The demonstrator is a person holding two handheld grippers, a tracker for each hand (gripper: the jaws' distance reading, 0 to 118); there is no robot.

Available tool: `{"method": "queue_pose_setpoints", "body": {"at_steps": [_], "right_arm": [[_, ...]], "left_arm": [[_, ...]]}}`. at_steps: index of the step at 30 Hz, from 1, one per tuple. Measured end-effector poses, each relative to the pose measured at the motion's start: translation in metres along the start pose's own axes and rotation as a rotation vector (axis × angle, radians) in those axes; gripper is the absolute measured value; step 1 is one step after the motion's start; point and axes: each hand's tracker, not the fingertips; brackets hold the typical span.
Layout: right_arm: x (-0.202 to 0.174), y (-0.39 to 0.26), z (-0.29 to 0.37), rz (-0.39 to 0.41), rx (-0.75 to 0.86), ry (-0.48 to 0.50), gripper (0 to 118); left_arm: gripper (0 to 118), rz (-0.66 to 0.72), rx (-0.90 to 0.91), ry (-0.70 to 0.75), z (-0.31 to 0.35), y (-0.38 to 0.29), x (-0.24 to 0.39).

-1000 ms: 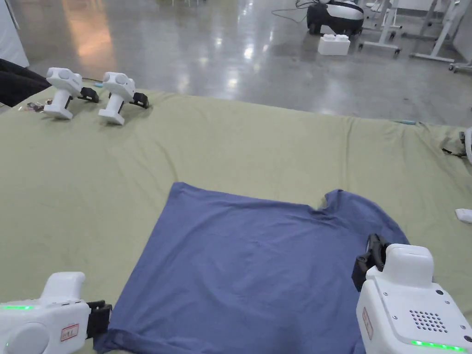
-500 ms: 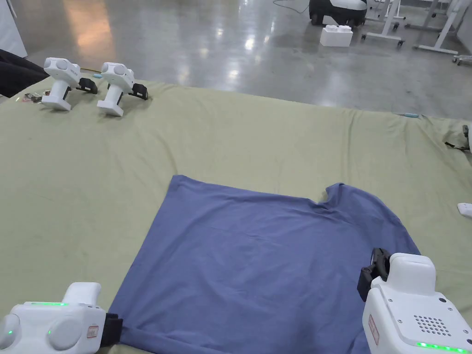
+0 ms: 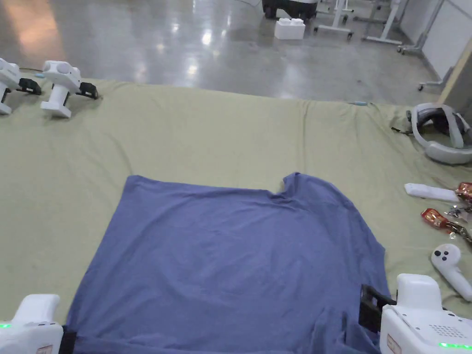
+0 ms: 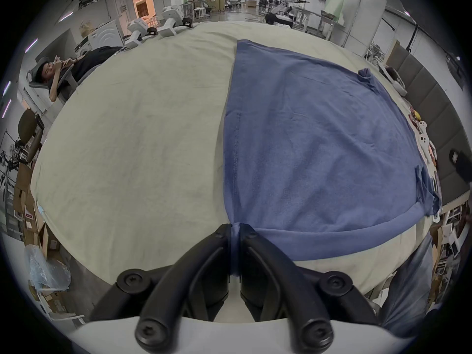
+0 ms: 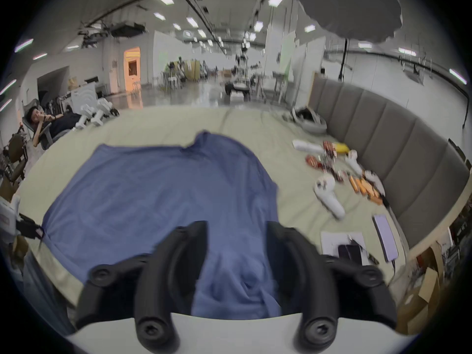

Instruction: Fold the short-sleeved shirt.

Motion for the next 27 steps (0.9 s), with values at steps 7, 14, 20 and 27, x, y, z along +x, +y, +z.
{"method": "queue_pose_setpoints", "body": {"at_steps": [7, 14, 20, 27], "right_arm": [[0.047, -0.051, -0.007, -0.094, -0.235, 0.014, 65], [0.041, -0.08, -0.032, -0.047, -0.333, 0.004, 64], [0.037, -0.089, -0.041, -0.044, -0.35, 0.045, 11], [0.034, -0.078, -0.03, -0.024, -0.337, 0.065, 9]], "left_arm": [[9, -0.019, 0.017, 0.008, 0.006, 0.001, 0.009], [9, -0.046, 0.008, 0.023, 0.001, 0.004, 0.01], [9, -0.025, 0.006, 0.007, -0.002, 0.003, 0.004], [9, -0.03, 0.009, 0.005, -0.001, 0.005, 0.003]]}}
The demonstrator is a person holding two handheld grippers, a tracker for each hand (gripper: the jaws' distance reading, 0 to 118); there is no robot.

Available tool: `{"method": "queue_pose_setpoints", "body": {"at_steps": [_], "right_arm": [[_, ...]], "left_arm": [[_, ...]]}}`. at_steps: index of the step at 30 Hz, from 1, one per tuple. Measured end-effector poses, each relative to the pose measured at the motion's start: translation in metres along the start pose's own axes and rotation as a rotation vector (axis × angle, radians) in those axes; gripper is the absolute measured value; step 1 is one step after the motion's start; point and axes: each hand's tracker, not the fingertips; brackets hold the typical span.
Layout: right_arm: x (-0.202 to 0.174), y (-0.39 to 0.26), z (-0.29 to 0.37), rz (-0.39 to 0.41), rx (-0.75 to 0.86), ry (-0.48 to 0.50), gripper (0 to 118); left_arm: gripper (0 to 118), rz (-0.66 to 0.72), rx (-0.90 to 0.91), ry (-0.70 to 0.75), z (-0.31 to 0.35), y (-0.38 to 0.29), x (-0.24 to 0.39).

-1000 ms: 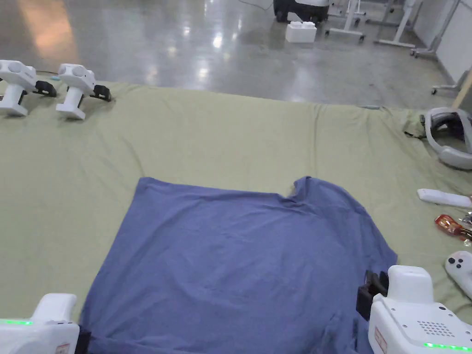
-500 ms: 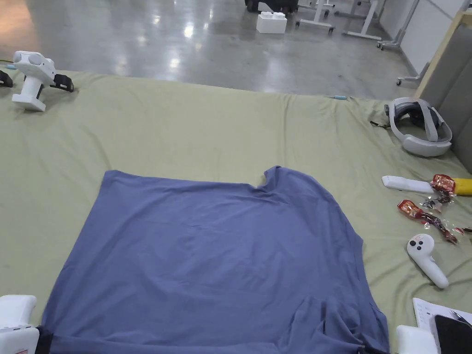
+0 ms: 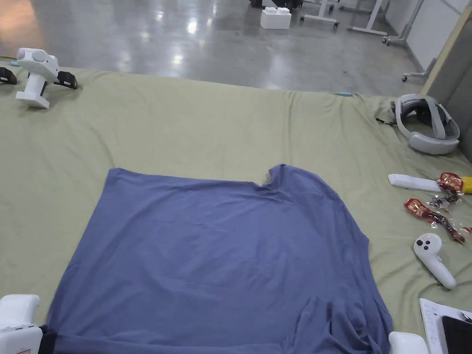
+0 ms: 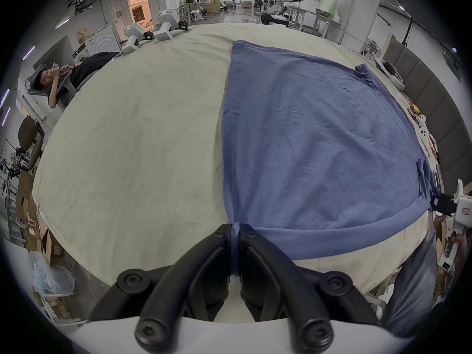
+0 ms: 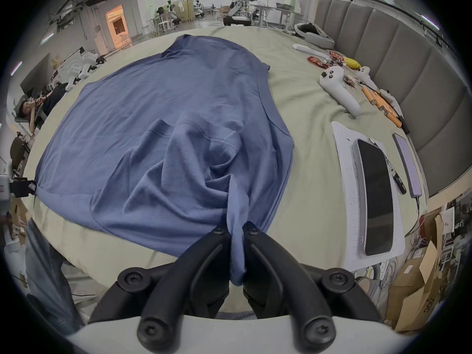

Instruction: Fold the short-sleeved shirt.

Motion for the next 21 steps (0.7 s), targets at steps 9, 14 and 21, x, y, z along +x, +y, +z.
{"method": "queue_pose_setpoints", "body": {"at_steps": [9, 14, 21], "right_arm": [[0.001, 0.041, 0.035, -0.012, 0.091, 0.015, 8], [0.001, 0.09, 0.036, -0.012, 0.148, 0.012, 8], [0.0, 0.161, 0.003, -0.035, 0.188, 0.008, 8]], "left_arm": [[9, 0.042, 0.145, -0.042, 0.023, 0.021, -0.005], [9, 0.03, 0.195, -0.03, 0.023, 0.065, -0.001], [8, 0.057, 0.209, -0.027, -0.006, 0.131, -0.002]]}}
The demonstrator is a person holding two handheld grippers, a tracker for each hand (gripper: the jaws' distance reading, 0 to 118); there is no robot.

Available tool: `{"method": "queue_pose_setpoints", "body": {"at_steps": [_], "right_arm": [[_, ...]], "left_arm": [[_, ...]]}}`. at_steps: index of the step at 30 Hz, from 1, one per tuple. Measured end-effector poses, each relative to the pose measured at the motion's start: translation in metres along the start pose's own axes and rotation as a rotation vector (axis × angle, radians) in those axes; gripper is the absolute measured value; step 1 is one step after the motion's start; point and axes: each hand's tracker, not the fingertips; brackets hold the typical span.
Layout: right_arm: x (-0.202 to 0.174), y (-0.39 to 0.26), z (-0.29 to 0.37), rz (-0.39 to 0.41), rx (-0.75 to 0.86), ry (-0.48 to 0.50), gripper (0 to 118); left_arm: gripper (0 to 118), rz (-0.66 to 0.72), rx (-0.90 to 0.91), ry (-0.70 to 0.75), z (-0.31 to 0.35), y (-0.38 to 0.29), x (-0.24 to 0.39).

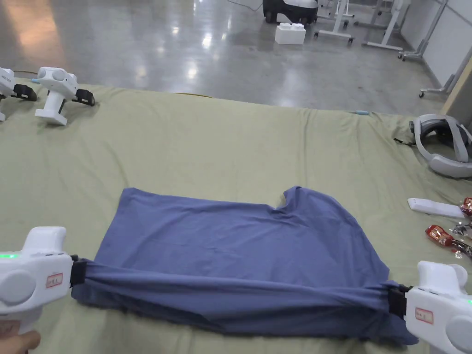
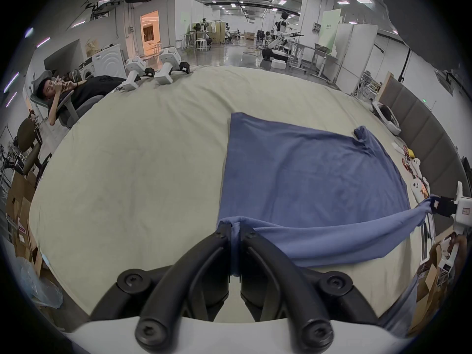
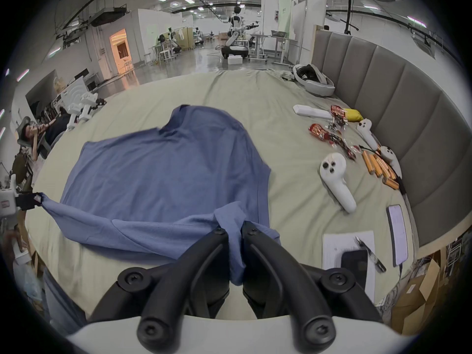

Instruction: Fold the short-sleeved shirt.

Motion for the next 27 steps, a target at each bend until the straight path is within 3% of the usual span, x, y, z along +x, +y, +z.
{"method": "queue_pose_setpoints", "body": {"at_steps": [15, 16, 18, 20, 27], "right_arm": [[-0.012, 0.035, -0.104, 0.045, -0.07, -0.03, 10], [-0.013, 0.035, -0.105, 0.05, -0.068, -0.03, 12], [-0.013, 0.034, -0.101, 0.045, -0.056, -0.047, 34], [-0.013, 0.034, -0.091, 0.016, -0.009, -0.058, 61], [-0.034, 0.036, -0.027, -0.031, 0.26, -0.023, 63]], "left_arm": [[9, 0.07, -0.131, 0.036, -0.094, 0.033, 0.015], [11, 0.068, -0.132, 0.041, -0.091, 0.034, 0.016], [29, 0.064, -0.12, 0.064, -0.088, 0.033, 0.019], [63, 0.065, -0.099, 0.066, -0.079, 0.033, 0.02], [66, 0.033, 0.128, -0.047, -0.027, 0.028, 0.03]]}}
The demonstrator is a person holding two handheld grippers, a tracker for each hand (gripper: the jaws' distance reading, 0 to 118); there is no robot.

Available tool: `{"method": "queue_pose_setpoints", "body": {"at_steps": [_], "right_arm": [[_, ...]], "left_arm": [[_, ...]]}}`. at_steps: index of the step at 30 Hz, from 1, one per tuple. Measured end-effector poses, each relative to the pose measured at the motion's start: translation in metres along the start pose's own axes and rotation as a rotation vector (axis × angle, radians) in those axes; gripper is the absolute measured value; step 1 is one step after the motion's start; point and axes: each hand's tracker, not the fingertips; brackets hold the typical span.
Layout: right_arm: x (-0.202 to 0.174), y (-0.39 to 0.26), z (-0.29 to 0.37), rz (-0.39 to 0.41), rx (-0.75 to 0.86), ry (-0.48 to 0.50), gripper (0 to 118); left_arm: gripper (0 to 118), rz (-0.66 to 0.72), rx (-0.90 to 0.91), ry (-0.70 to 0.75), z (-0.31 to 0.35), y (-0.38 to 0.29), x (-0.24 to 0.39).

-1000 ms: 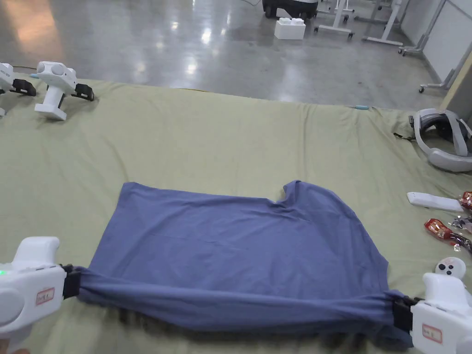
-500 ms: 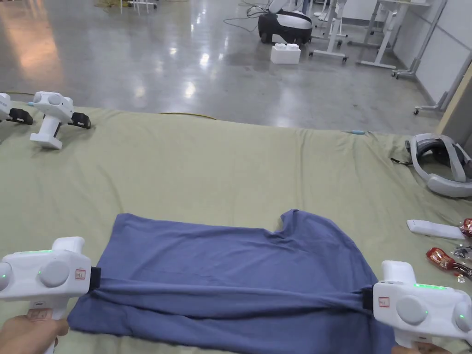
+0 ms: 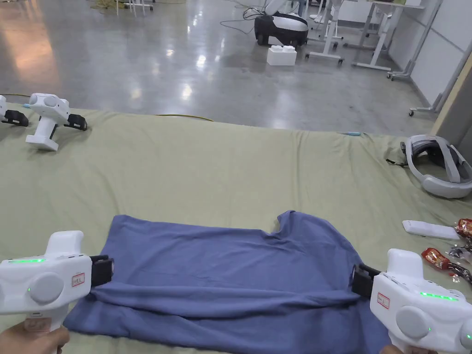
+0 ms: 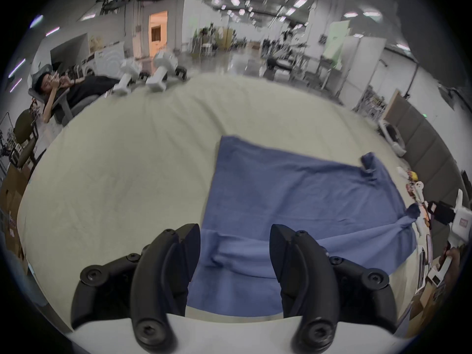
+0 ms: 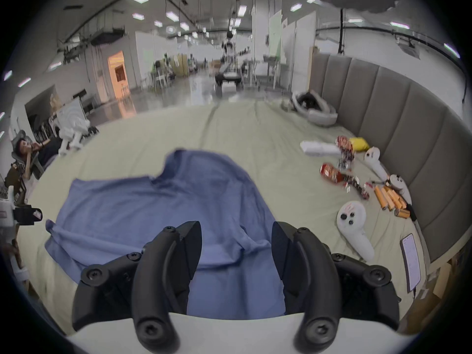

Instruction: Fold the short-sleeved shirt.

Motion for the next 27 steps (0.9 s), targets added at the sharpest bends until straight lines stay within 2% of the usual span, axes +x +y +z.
{"method": "queue_pose_setpoints", "body": {"at_steps": [4, 8, 10, 11, 12, 13, 14, 16, 17, 20, 24, 27], "right_arm": [[-0.03, 0.001, 0.044, 0.031, 0.208, -0.003, 63], [-0.059, -0.006, 0.083, 0.055, 0.393, -0.006, 58], [-0.071, -0.008, 0.098, 0.063, 0.446, -0.013, 56], [-0.075, -0.01, 0.105, 0.054, 0.474, -0.008, 42], [-0.079, -0.011, 0.111, 0.048, 0.484, -0.007, 32], [-0.083, -0.013, 0.117, 0.041, 0.493, -0.017, 23], [-0.085, -0.012, 0.119, 0.033, 0.492, -0.018, 20], [-0.087, -0.016, 0.127, 0.003, 0.522, 0.006, 12], [-0.09, -0.017, 0.129, 0.011, 0.516, -0.005, 9], [-0.092, -0.021, 0.133, 0.025, 0.542, -0.005, 5], [-0.093, -0.024, 0.137, 0.057, 0.558, 0.009, 4], [-0.094, -0.024, 0.137, 0.086, 0.555, 0.005, 4]], "left_arm": [[66, -0.049, 0.206, 0.001, 0.029, -0.008, 0.016], [65, -0.104, 0.351, 0.039, 0.04, -0.016, 0.02], [65, -0.13, 0.423, 0.05, 0.072, -0.024, 0.046], [61, -0.134, 0.444, 0.047, 0.078, -0.027, 0.049], [53, -0.136, 0.475, 0.05, 0.084, -0.029, 0.053], [35, -0.142, 0.509, 0.046, 0.094, -0.032, 0.059], [19, -0.147, 0.524, 0.067, 0.099, -0.035, 0.063], [17, -0.141, 0.539, 0.066, 0.106, -0.039, 0.067], [7, -0.131, 0.564, 0.027, 0.109, -0.041, 0.066], [2, -0.146, 0.582, 0.066, 0.115, -0.048, 0.069], [1, -0.151, 0.57, 0.057, 0.118, -0.055, 0.06], [1, -0.149, 0.49, 0.077, 0.113, -0.058, 0.048]]}}
